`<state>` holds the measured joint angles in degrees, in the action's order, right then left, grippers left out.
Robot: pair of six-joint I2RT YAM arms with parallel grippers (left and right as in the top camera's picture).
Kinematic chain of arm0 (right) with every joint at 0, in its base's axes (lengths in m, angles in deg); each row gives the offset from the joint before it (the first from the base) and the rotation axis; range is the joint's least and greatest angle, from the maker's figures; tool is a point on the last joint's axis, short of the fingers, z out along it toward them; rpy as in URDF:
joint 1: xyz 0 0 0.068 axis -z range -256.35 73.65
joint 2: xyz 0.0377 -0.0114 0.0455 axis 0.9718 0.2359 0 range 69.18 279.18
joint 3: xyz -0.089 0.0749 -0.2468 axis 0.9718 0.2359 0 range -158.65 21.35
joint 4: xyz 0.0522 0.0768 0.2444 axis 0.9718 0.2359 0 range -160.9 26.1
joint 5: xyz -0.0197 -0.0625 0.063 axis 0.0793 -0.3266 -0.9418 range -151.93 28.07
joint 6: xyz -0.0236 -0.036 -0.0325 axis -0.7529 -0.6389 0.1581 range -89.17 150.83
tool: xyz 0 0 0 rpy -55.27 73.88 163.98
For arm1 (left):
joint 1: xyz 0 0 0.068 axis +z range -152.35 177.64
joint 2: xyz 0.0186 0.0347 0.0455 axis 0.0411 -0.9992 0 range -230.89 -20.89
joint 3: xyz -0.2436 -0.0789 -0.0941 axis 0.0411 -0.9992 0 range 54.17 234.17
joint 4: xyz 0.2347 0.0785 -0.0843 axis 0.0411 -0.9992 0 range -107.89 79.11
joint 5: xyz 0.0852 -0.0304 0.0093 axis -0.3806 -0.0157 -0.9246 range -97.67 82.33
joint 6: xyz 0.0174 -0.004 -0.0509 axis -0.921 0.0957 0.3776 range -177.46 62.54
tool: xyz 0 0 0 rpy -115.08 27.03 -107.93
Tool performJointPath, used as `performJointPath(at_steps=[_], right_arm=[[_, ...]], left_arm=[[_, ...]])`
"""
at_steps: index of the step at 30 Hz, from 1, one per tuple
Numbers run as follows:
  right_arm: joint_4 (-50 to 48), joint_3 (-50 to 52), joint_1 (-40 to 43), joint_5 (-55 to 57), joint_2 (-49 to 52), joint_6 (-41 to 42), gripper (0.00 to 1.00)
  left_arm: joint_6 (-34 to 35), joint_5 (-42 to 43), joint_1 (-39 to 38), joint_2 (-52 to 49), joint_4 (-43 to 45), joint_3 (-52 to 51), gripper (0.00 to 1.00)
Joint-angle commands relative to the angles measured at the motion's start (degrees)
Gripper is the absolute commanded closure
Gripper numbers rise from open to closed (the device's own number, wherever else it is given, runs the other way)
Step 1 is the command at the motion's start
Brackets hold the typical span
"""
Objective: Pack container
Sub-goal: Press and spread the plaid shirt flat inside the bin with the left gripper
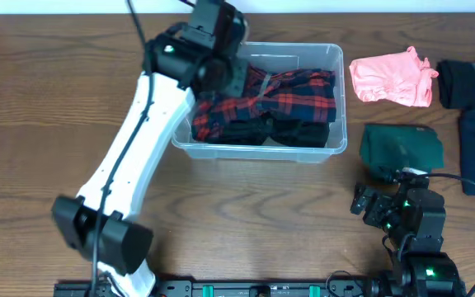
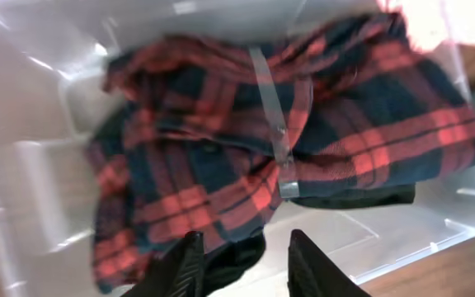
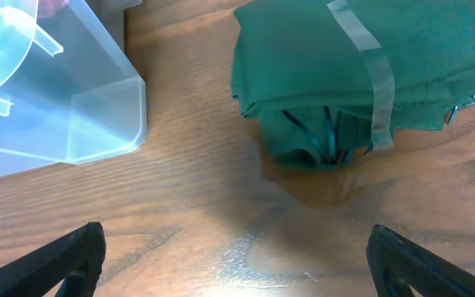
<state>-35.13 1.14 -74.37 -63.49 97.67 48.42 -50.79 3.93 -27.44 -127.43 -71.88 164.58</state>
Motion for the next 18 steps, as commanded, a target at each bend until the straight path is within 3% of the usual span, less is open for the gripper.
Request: performJointPath(at_steps=[1, 18], right_arm=[[0.07, -0.57, 0.35, -0.15, 0.02, 0.61, 0.01], [0.07, -0.57, 0.35, -0.15, 0.02, 0.61, 0.01]], left_arm=[[0.46, 1.36, -0.92, -2.75, -0.15, 0.44, 0.66], [-0.96, 1.16, -5.03, -23.02, 1.31, 0.39, 0.66]])
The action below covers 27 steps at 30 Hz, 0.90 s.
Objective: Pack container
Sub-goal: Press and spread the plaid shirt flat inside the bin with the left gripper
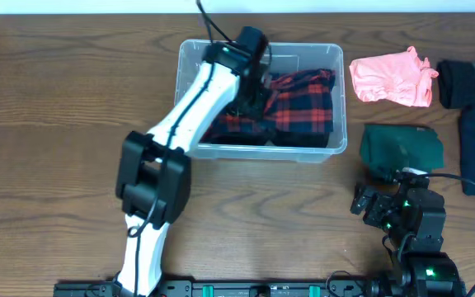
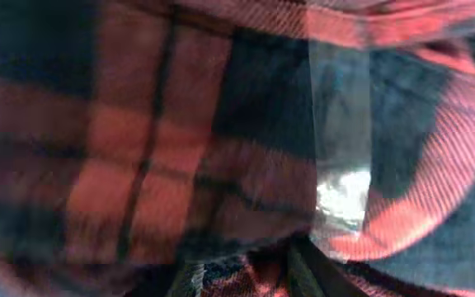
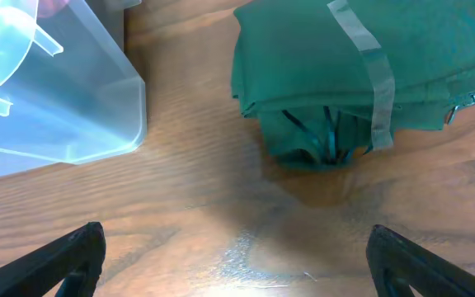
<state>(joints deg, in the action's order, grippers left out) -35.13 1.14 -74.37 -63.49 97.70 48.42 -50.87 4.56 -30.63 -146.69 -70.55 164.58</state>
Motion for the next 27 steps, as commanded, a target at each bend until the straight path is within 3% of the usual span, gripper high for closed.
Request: performJointPath(at_steps=[1, 11, 18, 27], right_arm=[[0.07, -0.57, 0.35, -0.15, 0.0, 0.61, 0.01], [0.07, -0.57, 0.35, -0.15, 0.0, 0.61, 0.01], [0.07, -0.57, 0.35, -0.15, 0.0, 0.61, 0.01], [0.07, -0.57, 0.35, -0.15, 0.0, 0.61, 0.01]], left_arm=[[-0.96, 0.13, -2.36, -4.52, 0.0, 0.42, 0.66], [-0.98, -7.13, -4.87, -5.53, -0.09, 0.42, 0.66], [-0.96, -11.63, -4.31, 2.14, -0.24, 0.59, 0.66], [0.9, -11.17, -5.86, 10.95, 6.21, 0.59, 0.66]])
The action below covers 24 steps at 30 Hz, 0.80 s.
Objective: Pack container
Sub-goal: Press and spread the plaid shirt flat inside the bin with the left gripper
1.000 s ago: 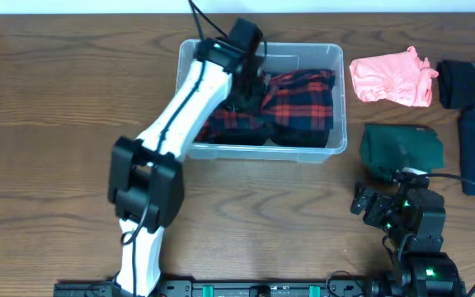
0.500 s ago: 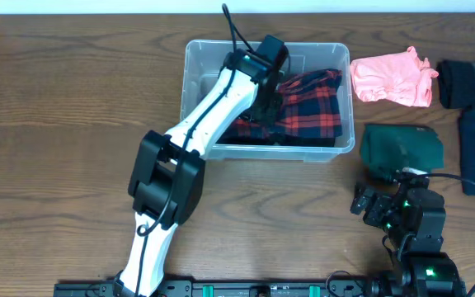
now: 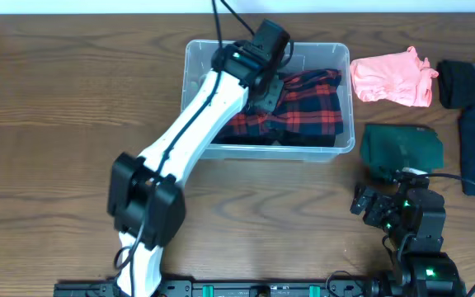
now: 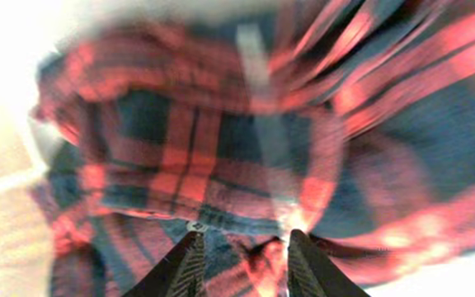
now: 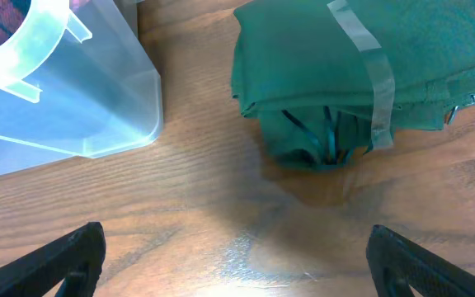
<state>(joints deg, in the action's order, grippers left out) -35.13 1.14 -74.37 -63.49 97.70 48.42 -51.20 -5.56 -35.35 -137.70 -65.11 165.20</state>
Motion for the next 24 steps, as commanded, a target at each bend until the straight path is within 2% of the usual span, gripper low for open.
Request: performJointPath(at_steps=[1, 6, 12, 24], right_arm=[[0.07, -0.57, 0.35, -0.17, 0.0, 0.61, 0.01], [0.07, -0.57, 0.35, -0.15, 0.0, 0.61, 0.01], [0.07, -0.57, 0.35, -0.15, 0.0, 0.61, 0.01], [0.07, -0.57, 0.35, -0.15, 0.0, 0.61, 0.01]], left_arm=[[1.51, -0.98, -1.68, 1.92, 1.46, -0.04, 0.66], [1.53, 2.67, -4.81, 0.33, 4.98, -0.22, 0.66], [1.31, 2.78, -8.13, -2.64, 7.63, -0.22, 0.66], [1.33, 2.8, -8.55, -12.87, 8.2, -0.31, 0.65]])
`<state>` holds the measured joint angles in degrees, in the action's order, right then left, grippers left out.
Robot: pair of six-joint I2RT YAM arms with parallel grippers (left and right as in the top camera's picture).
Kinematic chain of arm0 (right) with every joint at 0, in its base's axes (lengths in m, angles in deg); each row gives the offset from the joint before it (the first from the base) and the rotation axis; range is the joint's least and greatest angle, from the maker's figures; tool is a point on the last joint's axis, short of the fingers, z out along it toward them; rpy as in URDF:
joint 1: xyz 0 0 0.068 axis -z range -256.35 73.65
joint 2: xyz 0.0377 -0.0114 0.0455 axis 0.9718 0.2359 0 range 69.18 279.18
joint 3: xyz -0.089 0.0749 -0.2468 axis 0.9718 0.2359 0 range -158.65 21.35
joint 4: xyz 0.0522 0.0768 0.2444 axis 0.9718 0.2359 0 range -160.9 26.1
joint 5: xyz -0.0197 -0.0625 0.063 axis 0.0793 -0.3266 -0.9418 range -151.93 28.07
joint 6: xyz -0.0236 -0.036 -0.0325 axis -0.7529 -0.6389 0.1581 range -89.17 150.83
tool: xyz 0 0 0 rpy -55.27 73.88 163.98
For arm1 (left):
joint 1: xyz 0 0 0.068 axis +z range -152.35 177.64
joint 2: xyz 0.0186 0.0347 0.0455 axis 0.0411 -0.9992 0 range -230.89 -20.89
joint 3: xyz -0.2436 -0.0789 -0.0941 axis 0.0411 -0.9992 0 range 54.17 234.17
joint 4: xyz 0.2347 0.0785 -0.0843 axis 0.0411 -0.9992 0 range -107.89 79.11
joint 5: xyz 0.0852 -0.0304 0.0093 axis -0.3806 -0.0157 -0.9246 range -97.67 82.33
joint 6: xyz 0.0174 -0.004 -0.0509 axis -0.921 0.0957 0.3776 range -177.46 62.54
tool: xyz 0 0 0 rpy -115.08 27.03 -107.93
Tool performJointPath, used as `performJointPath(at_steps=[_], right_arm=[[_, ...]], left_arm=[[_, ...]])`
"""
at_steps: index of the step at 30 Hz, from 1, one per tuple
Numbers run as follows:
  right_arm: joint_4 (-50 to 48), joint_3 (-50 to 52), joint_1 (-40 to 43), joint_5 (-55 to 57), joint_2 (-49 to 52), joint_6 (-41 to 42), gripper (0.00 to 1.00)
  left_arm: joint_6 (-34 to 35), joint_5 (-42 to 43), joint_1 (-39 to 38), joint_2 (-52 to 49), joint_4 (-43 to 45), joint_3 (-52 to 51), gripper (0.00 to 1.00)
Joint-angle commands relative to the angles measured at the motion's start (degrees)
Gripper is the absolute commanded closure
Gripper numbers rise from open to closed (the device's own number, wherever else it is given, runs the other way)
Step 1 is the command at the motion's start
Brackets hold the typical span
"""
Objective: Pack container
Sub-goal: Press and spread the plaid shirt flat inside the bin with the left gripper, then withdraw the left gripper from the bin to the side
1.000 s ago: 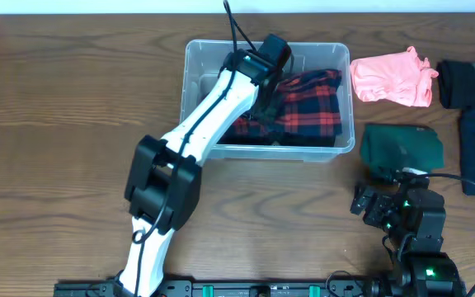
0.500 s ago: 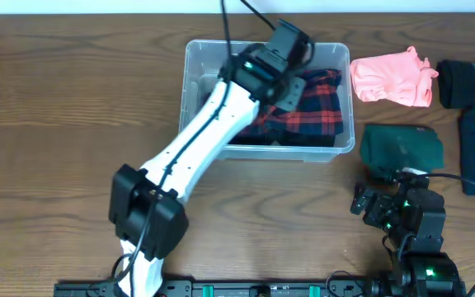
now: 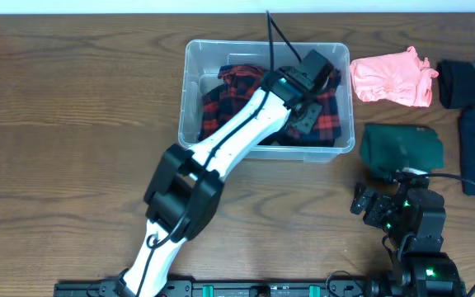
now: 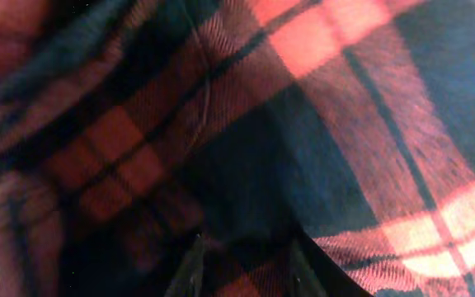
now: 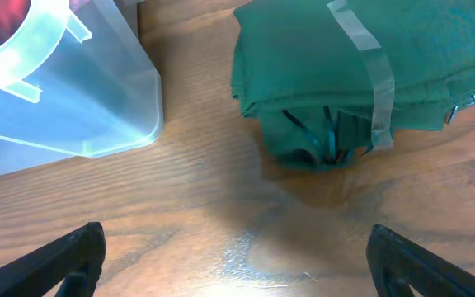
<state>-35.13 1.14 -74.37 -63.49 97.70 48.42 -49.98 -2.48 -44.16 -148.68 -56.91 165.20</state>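
Note:
The clear plastic container point(image 3: 190, 99) sits at the back middle of the table, holding a red-and-dark plaid shirt point(image 3: 229, 99). My left gripper point(image 3: 308, 106) reaches down into its right part. Plaid cloth point(image 4: 320, 124) fills the left wrist view, and the left gripper point(image 4: 244, 268) has its dark fingers point(image 4: 190, 266) pressed into it a small gap apart. Over bare wood near the front right, my right gripper point(image 5: 236, 256) stands wide open. Just beyond it lies a folded green garment point(image 5: 345, 74) bound with clear tape.
A pink garment point(image 3: 390, 76) lies right of the container. Dark folded garments point(image 3: 468, 82) lie at the far right edge, and another below them. The container's near right corner point(image 5: 97, 107) shows left of the green garment point(image 3: 402, 148).
My left gripper has moved from the container's back middle to its right part and now sits low in the plaid cloth. The right arm and the container have not moved.
My left gripper was above the container's left part, looking down on the plaid shirt. Then it was down on the shirt in the middle; by the third moment the container stood slightly further right. Now it is pressed into the cloth on the right side. The right gripper stayed open.

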Motion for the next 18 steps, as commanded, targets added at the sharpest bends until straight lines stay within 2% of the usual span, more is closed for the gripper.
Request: performJointPath(at_steps=[1, 9, 18], right_arm=[[0.07, -0.57, 0.35, -0.15, 0.0, 0.61, 0.01], [0.07, -0.57, 0.35, -0.15, 0.0, 0.61, 0.01], [0.07, -0.57, 0.35, -0.15, 0.0, 0.61, 0.01]], left_arm=[[0.11, -0.31, 0.37, -1.92, 0.11, -0.31, 0.65], [0.07, -1.64, 0.72, -0.13, -0.11, -0.2, 0.65], [0.09, -1.81, 7.43, 15.43, -0.72, -0.2, 0.64]])
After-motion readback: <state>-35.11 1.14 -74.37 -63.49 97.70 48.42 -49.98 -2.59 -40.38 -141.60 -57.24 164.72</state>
